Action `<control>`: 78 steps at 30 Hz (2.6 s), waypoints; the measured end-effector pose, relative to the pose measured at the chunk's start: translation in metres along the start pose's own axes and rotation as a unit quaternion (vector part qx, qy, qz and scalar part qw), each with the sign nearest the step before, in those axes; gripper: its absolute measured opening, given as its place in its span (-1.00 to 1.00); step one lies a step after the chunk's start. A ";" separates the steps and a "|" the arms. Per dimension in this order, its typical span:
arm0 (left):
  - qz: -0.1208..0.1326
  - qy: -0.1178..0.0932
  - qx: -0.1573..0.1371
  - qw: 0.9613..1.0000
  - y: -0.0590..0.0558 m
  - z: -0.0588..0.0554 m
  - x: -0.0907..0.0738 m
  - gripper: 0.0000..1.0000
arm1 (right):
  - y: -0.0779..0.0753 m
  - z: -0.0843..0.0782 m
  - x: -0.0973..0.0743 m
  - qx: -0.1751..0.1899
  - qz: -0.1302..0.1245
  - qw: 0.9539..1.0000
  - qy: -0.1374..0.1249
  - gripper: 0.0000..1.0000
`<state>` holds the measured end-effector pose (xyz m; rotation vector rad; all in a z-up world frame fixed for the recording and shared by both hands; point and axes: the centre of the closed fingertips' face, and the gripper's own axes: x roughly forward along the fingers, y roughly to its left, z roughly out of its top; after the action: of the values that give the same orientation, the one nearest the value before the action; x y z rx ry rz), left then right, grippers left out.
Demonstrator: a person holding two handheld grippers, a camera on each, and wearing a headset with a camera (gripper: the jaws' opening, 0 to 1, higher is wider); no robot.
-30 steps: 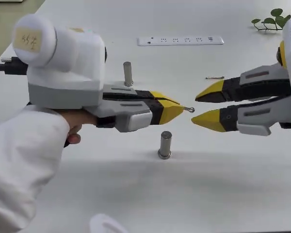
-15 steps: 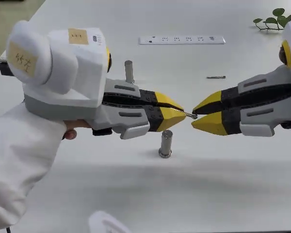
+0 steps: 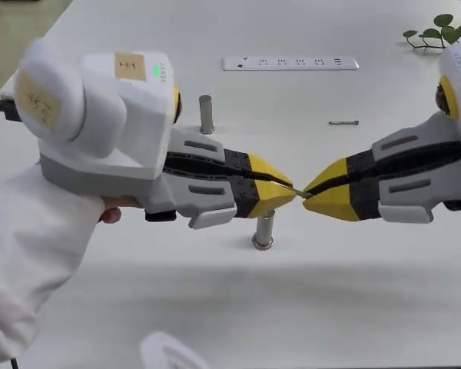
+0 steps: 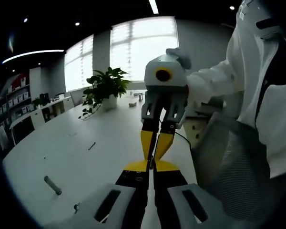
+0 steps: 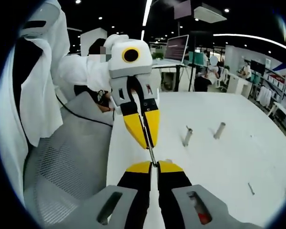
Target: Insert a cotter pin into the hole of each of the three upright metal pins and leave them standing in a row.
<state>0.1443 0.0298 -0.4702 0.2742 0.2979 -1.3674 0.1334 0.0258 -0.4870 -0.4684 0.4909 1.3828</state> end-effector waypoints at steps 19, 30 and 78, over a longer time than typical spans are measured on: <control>-0.018 0.026 -0.002 1.000 -0.013 -0.012 0.005 -1.00 | 0.005 -0.004 -0.005 0.004 0.024 1.000 0.014 -1.00; 0.009 0.016 -0.046 0.999 -0.001 -0.019 0.006 -0.86 | -0.005 -0.008 -0.002 0.016 -0.004 1.000 0.007 -1.00; -0.009 -0.037 -0.101 0.994 0.000 -0.011 0.040 -0.97 | -0.011 0.021 -0.021 0.088 -0.038 0.992 -0.086 -1.00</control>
<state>0.1504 -0.0025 -0.4954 0.0516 0.3744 -1.3500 0.1433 0.0197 -0.4572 -0.2206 0.4450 1.2807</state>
